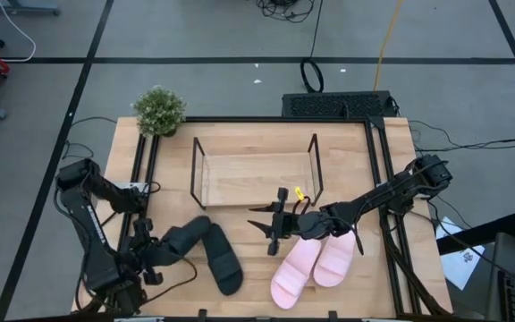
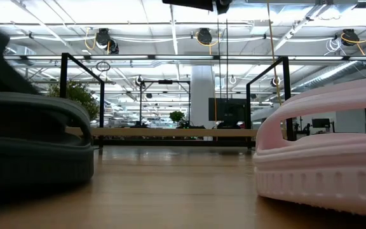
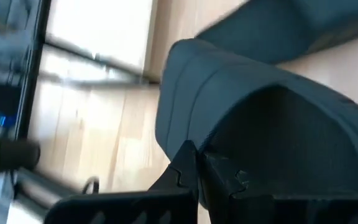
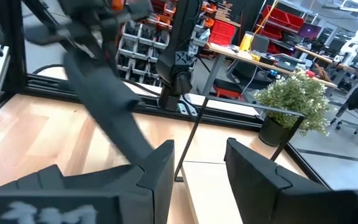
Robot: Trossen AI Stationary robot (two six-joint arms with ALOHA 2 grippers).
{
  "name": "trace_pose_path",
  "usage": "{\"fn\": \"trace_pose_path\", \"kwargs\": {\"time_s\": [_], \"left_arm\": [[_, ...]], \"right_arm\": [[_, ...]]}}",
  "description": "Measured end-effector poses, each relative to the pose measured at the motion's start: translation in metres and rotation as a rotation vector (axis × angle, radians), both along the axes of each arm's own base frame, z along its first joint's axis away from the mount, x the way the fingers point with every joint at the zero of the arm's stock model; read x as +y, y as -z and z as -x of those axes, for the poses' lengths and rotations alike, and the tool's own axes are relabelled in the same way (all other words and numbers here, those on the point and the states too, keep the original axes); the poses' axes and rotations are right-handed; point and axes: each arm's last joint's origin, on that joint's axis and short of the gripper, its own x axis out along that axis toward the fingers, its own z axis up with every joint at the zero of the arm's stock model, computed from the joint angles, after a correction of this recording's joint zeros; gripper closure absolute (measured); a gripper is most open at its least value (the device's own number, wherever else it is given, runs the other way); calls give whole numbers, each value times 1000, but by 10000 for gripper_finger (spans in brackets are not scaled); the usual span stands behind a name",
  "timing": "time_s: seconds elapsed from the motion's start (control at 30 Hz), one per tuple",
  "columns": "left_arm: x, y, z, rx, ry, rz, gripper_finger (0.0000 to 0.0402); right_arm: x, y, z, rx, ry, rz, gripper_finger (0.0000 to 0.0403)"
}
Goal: Pick and place slides into the shelf
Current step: Put the left black pair of slide on the shelf
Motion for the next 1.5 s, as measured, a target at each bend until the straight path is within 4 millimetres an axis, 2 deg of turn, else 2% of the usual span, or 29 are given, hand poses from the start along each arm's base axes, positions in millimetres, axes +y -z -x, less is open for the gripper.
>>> {"fn": "trace_pose_path", "kwargs": {"time_s": [0.27, 0.47, 0.73, 0.9, 1.3, 1.5], "left_arm": [[-9, -53, -18, -237, 221, -73, 401], [-1, -76, -35, -281, 265, -138, 401], [16, -85, -58, -272, 251, -237, 401], [30, -94, -73, -288, 238, -336, 401], [81, -104, -112, -225, 101, -487, 401], [108, -105, -126, -186, 8, -524, 402]], "right_arm": [[-4, 0, -1, -5, 13, -21, 268], [-3, -3, -2, -12, 7, 61, 268], [-10, -29, 2, -129, 241, 321, 268], [-20, -51, 11, -149, 403, 408, 268], [-59, -105, 44, -121, 683, 456, 268], [-76, -127, 62, -159, 743, 430, 268]]}}
